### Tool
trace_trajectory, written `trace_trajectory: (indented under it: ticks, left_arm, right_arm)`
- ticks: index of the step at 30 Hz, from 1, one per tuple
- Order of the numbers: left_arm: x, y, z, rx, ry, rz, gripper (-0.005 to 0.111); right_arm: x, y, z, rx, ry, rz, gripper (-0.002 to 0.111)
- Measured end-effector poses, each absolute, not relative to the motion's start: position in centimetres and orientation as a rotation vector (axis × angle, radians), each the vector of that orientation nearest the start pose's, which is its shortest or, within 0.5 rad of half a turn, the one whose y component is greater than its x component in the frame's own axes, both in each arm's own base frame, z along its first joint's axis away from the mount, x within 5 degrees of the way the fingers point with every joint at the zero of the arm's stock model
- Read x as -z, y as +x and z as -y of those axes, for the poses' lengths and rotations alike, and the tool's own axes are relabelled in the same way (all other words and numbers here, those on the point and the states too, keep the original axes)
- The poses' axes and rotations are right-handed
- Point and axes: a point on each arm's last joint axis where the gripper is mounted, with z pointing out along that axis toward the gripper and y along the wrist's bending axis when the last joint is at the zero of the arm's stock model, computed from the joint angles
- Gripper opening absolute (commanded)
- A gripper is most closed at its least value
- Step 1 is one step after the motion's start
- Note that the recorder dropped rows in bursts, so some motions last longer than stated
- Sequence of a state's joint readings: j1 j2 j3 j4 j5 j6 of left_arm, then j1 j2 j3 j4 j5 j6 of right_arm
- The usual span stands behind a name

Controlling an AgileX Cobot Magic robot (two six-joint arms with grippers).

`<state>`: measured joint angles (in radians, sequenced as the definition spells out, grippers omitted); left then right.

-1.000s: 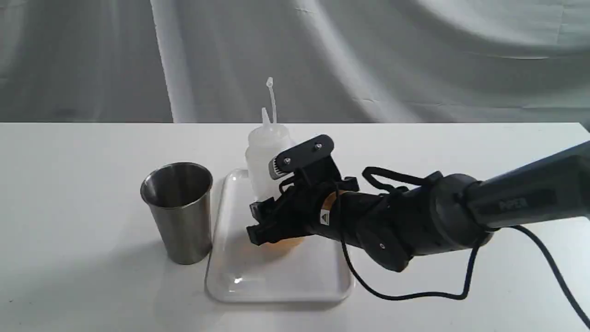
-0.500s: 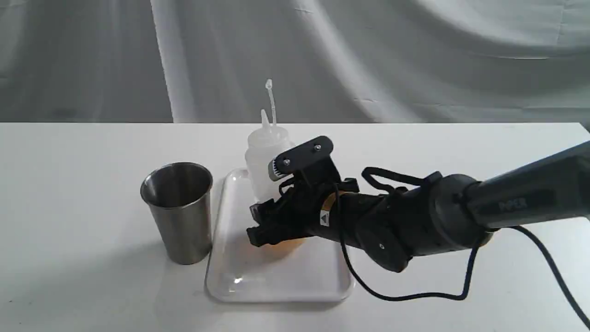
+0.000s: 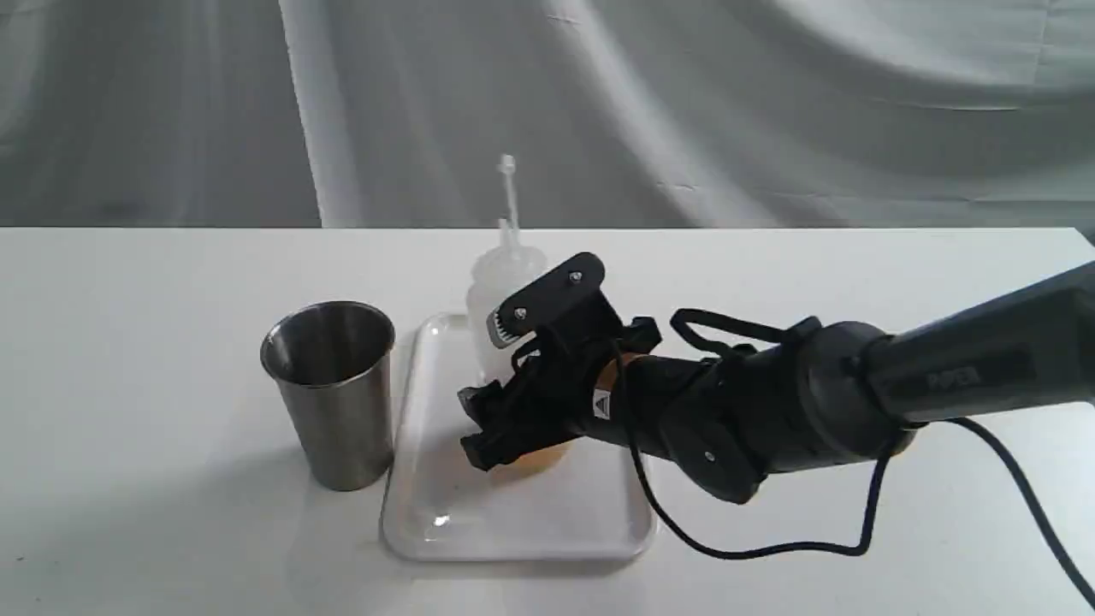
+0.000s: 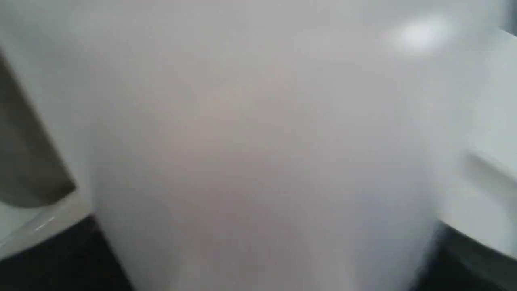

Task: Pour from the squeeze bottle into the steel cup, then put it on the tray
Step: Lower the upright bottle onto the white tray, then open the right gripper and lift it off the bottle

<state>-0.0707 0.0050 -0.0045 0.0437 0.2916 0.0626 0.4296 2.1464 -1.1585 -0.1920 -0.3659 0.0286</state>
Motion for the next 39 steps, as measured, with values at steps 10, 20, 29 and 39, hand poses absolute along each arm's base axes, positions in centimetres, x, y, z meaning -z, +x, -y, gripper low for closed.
trace_trajectory:
  ticks: [10,20,29,39]
  left_arm:
    - [-18.8,5.5,0.3,-0.036,0.146,-1.77,0.008]
    - [-18.8,5.5,0.3,-0.036,0.146,-1.77,0.008]
    - [-18.8,5.5,0.3,-0.036,0.146,-1.77,0.008]
    - [-18.8,5.5,0.3,-0.036,0.146,-1.77,0.008]
  right_arm:
    - [-10.9,39.5,-18.8,-0.236,-0.65,-2.017,0.085]
    - [-12.1,39.4,-18.7,-0.234,-0.643,-2.004,0.085]
    - [-14.6,39.4,-18.7,-0.24,-0.625,-1.954,0.085]
    - [-19.8,38.8,-18.4,-0.25,-0.592,-1.839,0.085]
